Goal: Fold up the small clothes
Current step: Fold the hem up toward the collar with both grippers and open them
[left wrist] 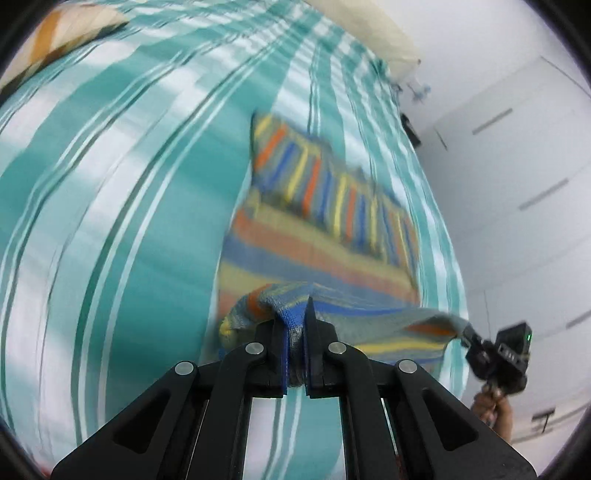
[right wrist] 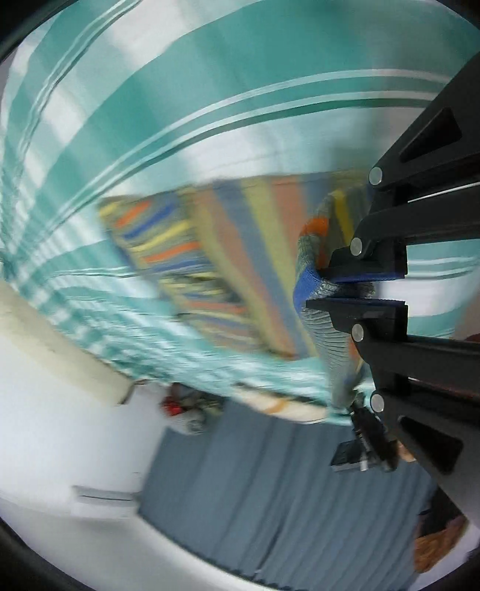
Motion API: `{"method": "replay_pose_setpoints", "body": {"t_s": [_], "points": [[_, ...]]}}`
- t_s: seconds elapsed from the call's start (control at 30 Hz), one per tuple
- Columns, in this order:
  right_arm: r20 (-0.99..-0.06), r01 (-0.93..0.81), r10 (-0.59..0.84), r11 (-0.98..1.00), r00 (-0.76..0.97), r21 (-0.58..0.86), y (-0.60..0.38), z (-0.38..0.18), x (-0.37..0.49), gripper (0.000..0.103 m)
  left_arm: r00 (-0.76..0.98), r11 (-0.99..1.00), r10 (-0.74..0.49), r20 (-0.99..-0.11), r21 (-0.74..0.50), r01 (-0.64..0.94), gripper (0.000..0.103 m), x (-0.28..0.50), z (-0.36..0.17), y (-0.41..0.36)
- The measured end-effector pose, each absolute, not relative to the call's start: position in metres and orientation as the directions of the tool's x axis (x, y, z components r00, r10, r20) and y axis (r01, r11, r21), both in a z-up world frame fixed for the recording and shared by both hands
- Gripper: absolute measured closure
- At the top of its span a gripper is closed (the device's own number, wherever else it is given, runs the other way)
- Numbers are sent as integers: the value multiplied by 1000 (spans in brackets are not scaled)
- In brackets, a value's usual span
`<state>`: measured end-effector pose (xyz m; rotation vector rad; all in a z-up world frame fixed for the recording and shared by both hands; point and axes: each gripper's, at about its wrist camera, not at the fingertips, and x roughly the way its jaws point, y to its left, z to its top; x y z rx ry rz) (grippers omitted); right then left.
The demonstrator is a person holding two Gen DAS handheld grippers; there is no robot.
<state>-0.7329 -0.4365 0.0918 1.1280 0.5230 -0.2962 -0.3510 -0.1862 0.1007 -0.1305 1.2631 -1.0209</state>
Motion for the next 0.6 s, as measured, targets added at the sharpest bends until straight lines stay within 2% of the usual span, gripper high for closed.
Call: {"method": "replay_pose_setpoints", "body": {"t_s": [0.17,0.3,0.4,0.5,0.57,0.6], "points": [[-538,517,-34,335,842,788,-521,89,-673,96,-34,610,-680,-732,-591,528,100,-289,96,-275],[-551,535,-35,295,834,792,-576,84,-647,96,-32,636,-649,-760,-566,524,100,-250,83,-325],[-585,572,-34,267,810,776,-613,66,-625,96,-37,653,-614,-788,-534,537,99,-232,69,-355],[-578,568,-18,216,816,794,-642,42,-613,96,-44,674,-595,-803,-527,517,96,-214,55,-379],[-540,535,-24,177,841,826,-657,29,-609,90,-15,698,-612,-790,-549,460,87,-198,50,-384],[-530,529,-43,167,847,832,-662,26,-610,90,5,702,-627,-779,-563,436,70,-192,50,-382]]}}
